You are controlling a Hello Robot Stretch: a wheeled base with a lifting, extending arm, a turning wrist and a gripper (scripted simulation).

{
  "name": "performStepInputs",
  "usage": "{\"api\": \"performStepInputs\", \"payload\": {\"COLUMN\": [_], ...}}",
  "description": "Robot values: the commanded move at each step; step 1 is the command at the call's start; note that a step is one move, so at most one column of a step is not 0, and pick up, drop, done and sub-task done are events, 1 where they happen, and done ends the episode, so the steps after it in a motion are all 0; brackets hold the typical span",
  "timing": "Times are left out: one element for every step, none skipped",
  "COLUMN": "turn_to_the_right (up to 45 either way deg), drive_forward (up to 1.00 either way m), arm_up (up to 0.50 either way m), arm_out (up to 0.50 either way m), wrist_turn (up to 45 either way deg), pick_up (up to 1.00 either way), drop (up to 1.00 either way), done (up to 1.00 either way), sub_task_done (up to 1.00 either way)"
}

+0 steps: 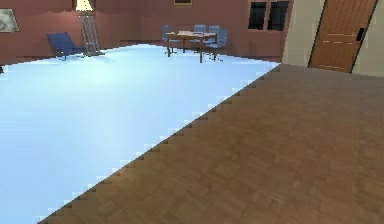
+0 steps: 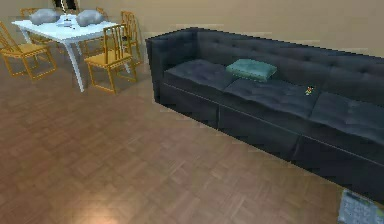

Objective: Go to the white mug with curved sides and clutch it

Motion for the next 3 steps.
{"api": "performStepInputs", "payload": {"turn_to_the_right": [-3.0,0.0,-45.0], "drive_forward": [0.00,0.50,0.00], "arm_up": [0.00,0.00,0.00], "arm_out": [0.00,0.00,0.00], "wrist_turn": [0.0,0.0,0.0], "pick_up": [0.00,0.00,0.00], "drop": [0.00,0.00,0.00], "done": [0.00,0.00,0.00], "sub_task_done": [0.00,0.00,0.00]}}
